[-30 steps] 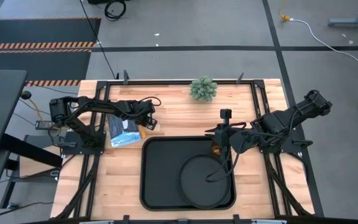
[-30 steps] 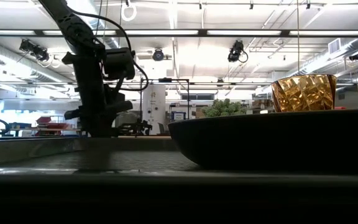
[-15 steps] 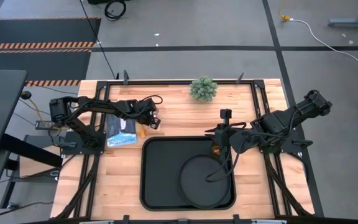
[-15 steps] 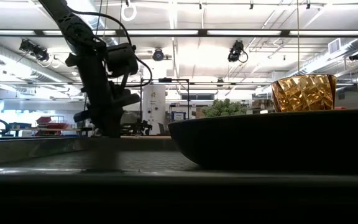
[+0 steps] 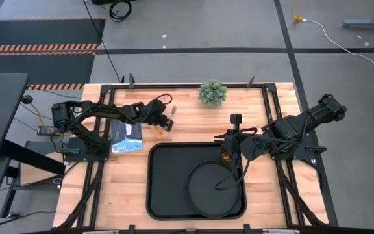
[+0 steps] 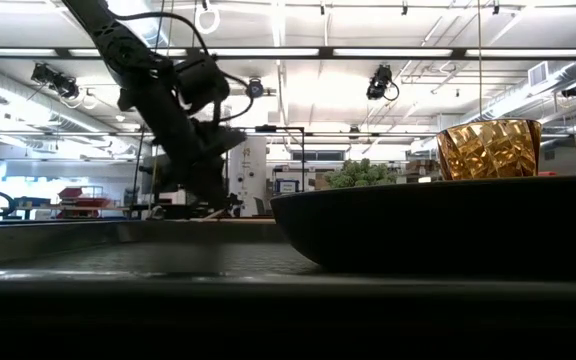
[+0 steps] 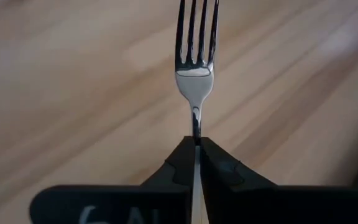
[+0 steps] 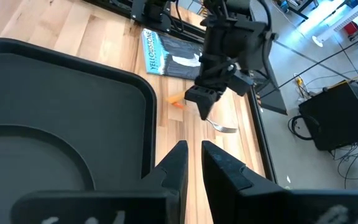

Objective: Pick and place plate/cup/fork/spoon on tray
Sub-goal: Put the orange fork to the left side of the black plate on the black serving tray

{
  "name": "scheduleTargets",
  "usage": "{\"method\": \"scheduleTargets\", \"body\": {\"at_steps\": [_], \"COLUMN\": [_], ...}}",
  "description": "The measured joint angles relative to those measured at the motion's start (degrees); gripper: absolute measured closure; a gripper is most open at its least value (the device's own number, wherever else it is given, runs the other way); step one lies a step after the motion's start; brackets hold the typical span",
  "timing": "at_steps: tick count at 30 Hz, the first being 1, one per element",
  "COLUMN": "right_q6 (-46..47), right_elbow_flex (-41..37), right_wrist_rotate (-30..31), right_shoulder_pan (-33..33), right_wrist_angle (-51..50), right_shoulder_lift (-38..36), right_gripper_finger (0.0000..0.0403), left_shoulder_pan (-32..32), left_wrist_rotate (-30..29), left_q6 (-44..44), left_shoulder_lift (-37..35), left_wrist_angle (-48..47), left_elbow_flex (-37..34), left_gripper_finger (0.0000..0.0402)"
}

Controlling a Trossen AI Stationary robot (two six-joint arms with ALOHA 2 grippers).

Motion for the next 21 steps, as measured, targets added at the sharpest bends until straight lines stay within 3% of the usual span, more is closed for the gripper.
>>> {"method": "scheduleTargets", "body": {"at_steps": [6,13,21], "right_q6": [0.00,0.02,0.02], "right_elbow_flex": [0.00,0.00,0.00], "right_wrist_rotate": [0.00,0.00,0.02], "right_shoulder_pan": [0.00,0.00,0.00], "right_wrist_angle": [0.00,0.00,0.34], "right_shoulder_lift": [0.00,0.00,0.00], "right_gripper_finger": [0.0351,0.0351,0.0351], "left_shoulder_pan": [-0.02,-1.28,-4.22], "left_wrist_rotate": [-1.08,-0.60,12.27], "left_q6": [1.93,1.70,-6.06], "left_shoulder_lift": [0.00,0.00,-0.52], "left_wrist_angle": [6.11,6.76,15.68], "left_elbow_flex": [0.02,0.02,0.02], "left_gripper_finger": [0.0384,0.0383,0.0383]}}
